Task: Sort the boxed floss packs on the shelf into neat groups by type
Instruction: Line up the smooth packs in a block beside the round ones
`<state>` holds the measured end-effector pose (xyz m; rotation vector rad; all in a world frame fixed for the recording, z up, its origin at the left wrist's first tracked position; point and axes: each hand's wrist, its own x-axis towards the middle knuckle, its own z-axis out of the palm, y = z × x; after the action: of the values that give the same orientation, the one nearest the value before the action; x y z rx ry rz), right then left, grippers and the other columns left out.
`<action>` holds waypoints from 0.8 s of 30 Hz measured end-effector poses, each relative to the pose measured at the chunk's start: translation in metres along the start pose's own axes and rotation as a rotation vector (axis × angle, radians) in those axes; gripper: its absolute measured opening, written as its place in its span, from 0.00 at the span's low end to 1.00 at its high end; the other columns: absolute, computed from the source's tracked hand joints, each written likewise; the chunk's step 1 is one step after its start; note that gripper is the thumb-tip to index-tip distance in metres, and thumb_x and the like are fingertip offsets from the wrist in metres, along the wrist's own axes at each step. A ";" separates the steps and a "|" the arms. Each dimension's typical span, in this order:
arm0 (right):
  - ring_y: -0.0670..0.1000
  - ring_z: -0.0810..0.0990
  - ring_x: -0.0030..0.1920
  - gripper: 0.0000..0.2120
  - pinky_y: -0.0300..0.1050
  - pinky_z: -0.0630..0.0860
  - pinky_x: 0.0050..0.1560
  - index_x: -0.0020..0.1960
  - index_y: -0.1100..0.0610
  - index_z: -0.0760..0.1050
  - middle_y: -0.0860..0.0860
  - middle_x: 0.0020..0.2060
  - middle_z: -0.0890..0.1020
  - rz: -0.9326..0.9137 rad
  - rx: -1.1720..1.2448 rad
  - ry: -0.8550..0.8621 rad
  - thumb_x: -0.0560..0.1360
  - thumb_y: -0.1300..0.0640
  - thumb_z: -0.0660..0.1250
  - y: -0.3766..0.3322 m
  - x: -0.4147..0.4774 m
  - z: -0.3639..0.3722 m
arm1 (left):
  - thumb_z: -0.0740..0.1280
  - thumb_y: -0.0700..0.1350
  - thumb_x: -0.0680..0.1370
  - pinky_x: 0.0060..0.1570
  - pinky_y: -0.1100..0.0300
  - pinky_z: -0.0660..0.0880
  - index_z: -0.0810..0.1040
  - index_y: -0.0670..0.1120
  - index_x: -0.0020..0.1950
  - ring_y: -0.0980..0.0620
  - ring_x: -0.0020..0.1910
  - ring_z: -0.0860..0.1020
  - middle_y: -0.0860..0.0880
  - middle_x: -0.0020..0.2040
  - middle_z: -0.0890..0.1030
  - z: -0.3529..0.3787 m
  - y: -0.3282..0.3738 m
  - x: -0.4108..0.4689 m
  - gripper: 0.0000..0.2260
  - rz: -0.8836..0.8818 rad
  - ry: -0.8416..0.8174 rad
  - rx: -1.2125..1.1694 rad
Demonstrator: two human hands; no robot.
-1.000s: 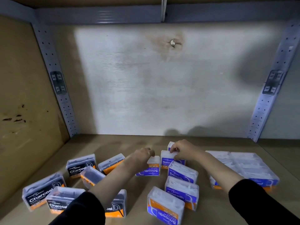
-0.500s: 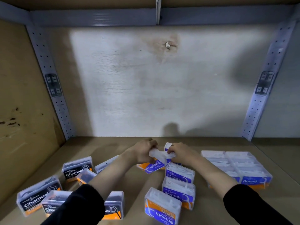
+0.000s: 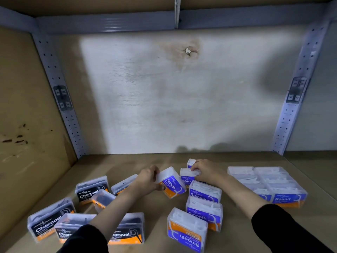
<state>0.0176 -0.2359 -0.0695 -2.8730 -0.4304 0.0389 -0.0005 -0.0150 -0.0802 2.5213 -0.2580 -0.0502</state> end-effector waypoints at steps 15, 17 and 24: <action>0.52 0.74 0.63 0.17 0.43 0.72 0.61 0.63 0.56 0.73 0.53 0.66 0.73 0.034 -0.029 0.053 0.74 0.56 0.67 -0.002 -0.008 0.006 | 0.70 0.47 0.74 0.63 0.57 0.71 0.65 0.46 0.71 0.50 0.68 0.69 0.49 0.71 0.64 -0.009 0.018 -0.025 0.27 0.208 -0.053 0.477; 0.52 0.75 0.62 0.17 0.43 0.73 0.61 0.62 0.56 0.73 0.52 0.66 0.74 0.039 -0.040 0.072 0.74 0.55 0.68 -0.001 -0.010 0.007 | 0.66 0.44 0.77 0.64 0.56 0.71 0.65 0.47 0.72 0.50 0.68 0.68 0.49 0.71 0.64 -0.003 0.023 -0.028 0.24 0.284 -0.116 0.582; 0.52 0.77 0.62 0.18 0.43 0.74 0.59 0.63 0.56 0.74 0.52 0.65 0.75 0.035 -0.050 0.102 0.74 0.54 0.68 -0.002 -0.014 0.007 | 0.59 0.41 0.80 0.61 0.50 0.73 0.66 0.42 0.70 0.44 0.66 0.70 0.44 0.68 0.66 0.011 0.024 -0.015 0.18 0.209 -0.116 0.718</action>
<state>0.0030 -0.2371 -0.0760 -2.9154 -0.3672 -0.1129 -0.0198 -0.0370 -0.0758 3.1858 -0.6878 -0.0223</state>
